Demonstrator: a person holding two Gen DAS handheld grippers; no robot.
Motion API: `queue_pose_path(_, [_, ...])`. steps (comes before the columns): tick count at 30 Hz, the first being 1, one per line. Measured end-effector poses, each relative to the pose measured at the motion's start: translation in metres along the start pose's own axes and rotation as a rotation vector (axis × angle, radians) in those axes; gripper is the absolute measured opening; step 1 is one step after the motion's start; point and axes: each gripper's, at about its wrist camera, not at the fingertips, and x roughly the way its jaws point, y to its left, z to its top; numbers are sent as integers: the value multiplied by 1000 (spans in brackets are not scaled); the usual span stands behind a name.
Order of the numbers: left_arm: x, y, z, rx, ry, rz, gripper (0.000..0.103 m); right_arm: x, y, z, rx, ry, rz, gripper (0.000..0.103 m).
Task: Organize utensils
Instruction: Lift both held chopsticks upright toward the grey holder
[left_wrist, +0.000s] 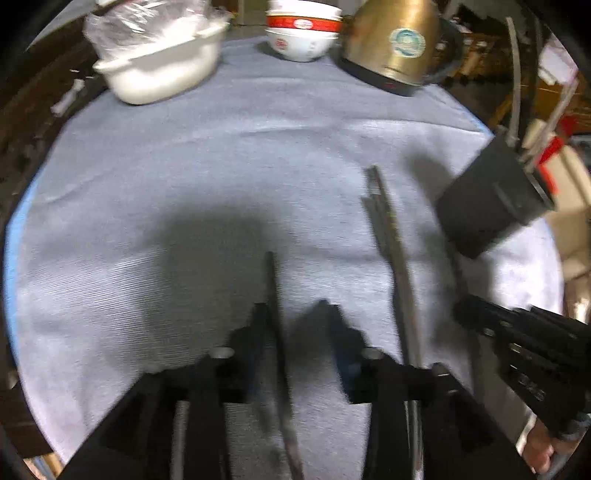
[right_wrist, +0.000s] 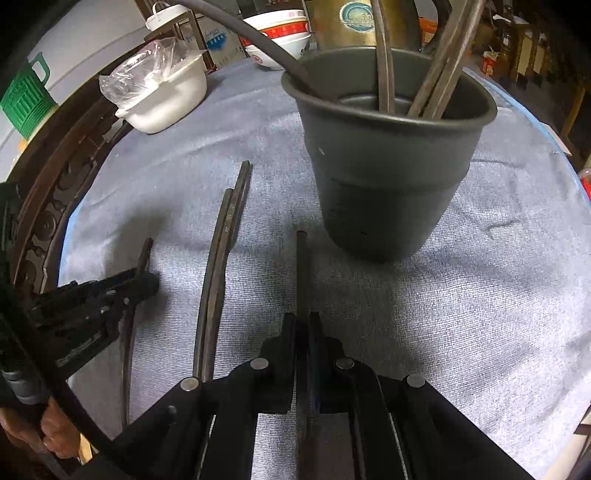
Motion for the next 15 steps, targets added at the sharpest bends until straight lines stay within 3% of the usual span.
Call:
queue_pose_path(7, [-1, 16, 3, -38, 20, -91, 50, 2, 2, -1, -14, -5, 7, 9])
queue_pose_path(8, [-2, 19, 3, -46, 22, -97, 47, 1, 1, -2, -13, -5, 10, 9])
queue_pose_path(10, [-4, 23, 3, -56, 24, -79, 31, 1, -1, -2, -10, -5, 21, 9])
queue_pose_path(11, [-4, 26, 3, -62, 28, -71, 28, 1, -2, -2, -9, -5, 23, 9])
queue_pose_path(15, [-8, 29, -5, -74, 50, -68, 25, 0, -4, -4, -4, -9, 35, 9])
